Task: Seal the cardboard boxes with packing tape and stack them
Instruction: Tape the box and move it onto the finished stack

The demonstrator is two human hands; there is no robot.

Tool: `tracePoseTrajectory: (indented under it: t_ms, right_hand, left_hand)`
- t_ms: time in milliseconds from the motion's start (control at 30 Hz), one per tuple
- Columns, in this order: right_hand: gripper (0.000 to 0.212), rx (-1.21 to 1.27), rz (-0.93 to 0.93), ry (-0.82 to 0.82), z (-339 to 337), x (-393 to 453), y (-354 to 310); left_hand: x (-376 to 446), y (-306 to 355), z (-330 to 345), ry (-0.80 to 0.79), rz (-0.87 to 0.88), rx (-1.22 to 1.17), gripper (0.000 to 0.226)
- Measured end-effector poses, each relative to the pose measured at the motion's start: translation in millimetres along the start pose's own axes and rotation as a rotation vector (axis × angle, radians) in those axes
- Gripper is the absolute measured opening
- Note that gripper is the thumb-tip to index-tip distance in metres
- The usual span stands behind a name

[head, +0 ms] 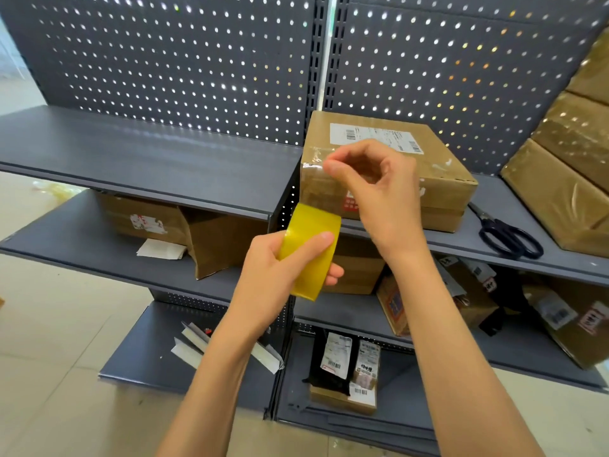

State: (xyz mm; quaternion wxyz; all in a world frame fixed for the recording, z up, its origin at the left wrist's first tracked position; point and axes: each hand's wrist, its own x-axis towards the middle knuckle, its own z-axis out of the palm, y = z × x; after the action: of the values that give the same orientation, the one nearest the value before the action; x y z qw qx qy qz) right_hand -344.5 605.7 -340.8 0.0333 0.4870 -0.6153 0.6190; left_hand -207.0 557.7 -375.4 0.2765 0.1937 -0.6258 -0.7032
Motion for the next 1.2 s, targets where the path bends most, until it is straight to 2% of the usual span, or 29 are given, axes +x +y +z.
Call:
tracePoseTrajectory:
  t_ms: [100, 233, 467, 667, 967, 1033, 1133, 1200]
  right_hand:
    - [0.015, -0.023, -0.029, 0.015, 1, 16, 1]
    - [0.016, -0.058, -0.089, -0.002, 1, 39, 1]
    - [0.008, -0.165, -0.015, -0.152, -7, 78, 29]
    - [0.005, -0.223, 0.031, -0.211, 1, 99, 51]
    - [0.003, -0.305, 0.100, -0.290, 3, 104, 77]
    - [0.011, -0.375, 0.096, -0.276, 4, 105, 80]
    - [0.045, -0.419, 0.144, -0.267, 2, 106, 83]
    - [0.041, -0.450, 0.156, -0.257, 6, 105, 83]
  left_hand:
    - [8, 5, 9, 0.073, -0.040, -0.026, 0.020]
    - [15, 13, 13, 0.096, -0.153, -0.093, 0.032]
    - [13, 16, 23, -0.065, -0.061, -0.207, 0.018]
    - [34, 17, 21, 0.025, -0.065, -0.203, 0.012]
    - [52, 15, 22, 0.027, -0.145, -0.236, 0.012]
    - [54, 13, 22, 0.028, -0.156, -0.239, 0.012]
    - [54, 10, 22, 0.036, -0.164, -0.231, 0.012]
    - [55, 8, 22, 0.043, -0.165, -0.225, 0.012]
